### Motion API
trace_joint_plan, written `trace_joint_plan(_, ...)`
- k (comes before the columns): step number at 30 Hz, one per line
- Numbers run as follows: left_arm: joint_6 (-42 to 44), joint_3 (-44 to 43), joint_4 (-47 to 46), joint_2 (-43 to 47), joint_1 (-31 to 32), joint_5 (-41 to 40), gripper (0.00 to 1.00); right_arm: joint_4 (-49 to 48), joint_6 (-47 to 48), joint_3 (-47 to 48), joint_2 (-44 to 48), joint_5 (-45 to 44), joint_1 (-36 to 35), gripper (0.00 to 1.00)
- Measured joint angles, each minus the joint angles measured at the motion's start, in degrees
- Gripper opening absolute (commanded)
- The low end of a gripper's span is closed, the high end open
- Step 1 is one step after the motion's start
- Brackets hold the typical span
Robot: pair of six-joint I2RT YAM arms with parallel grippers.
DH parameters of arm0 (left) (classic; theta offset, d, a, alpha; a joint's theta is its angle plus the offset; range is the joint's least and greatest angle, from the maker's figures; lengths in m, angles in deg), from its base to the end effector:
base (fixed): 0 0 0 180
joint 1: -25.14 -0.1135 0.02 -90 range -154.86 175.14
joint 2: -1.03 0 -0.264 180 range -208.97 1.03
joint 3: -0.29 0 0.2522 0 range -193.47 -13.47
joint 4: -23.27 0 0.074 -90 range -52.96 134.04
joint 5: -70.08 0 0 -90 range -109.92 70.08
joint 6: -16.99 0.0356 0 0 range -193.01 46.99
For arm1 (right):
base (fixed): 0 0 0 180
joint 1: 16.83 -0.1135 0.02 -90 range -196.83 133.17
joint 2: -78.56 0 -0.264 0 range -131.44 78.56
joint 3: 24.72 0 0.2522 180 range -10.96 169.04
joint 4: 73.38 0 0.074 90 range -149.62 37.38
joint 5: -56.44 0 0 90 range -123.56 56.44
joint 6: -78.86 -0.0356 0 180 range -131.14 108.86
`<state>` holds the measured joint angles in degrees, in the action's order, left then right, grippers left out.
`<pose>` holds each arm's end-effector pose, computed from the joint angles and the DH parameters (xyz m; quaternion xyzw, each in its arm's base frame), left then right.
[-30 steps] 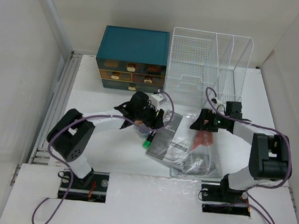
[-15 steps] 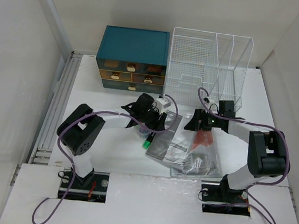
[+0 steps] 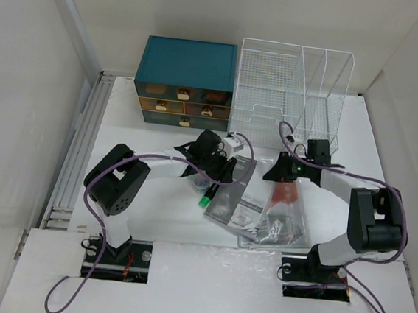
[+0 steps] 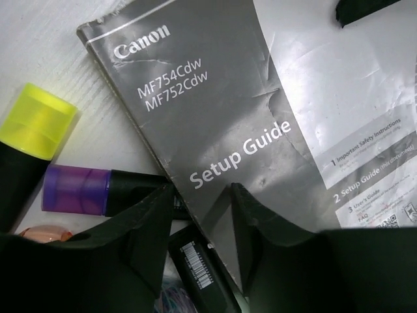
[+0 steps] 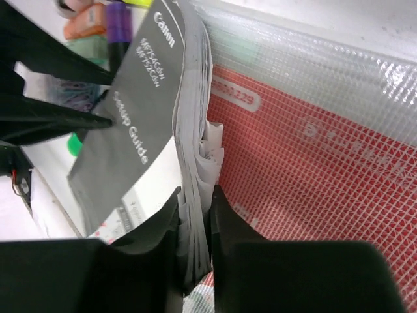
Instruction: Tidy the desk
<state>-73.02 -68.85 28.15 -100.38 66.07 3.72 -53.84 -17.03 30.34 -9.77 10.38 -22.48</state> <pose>0.2705 -0.2535 0.1732 0.3918 0.7894 -0.3242 0.3439 0.2796 0.0525 0.1597 -0.1175 0.8792 0.3825 0.2586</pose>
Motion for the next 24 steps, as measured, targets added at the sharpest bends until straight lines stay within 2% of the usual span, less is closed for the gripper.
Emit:
trace_joint_plan(2, 0.02, -0.11, -0.02, 0.00, 0.17, 0.20, 0.46, 0.33, 0.13, -0.02, 1.70, 0.13, 0.00, 0.00)
trace_joint_plan(6, 0.09, -0.22, 0.42, 1.11, 1.14, 0.07, 0.65, 3.67, 2.05, 0.85, 6.03, 0.57, 0.57, 0.00)
trace_joint_plan(11, 0.04, -0.22, 2.36, 8.74, 1.46, -0.28, 0.80, 15.93, 10.49, 10.21, 9.46, 0.81, 2.27, 0.00)
trace_joint_plan(15, -0.04, -0.22, 1.73, 19.58, 1.40, -0.37, 0.86, 21.44, 16.90, 16.24, 13.03, -0.52, 3.39, 0.00)
trace_joint_plan(19, -0.09, -0.22, 1.36, 28.33, 1.42, -0.90, 0.87, 23.91, 21.03, 16.79, 20.20, -2.58, 3.43, 0.00)
trace_joint_plan(24, 0.22, -0.17, 2.75, 36.63, 1.46, -9.05, 0.94, 26.86, 26.88, 18.56, 30.73, -2.89, 3.43, 0.00)
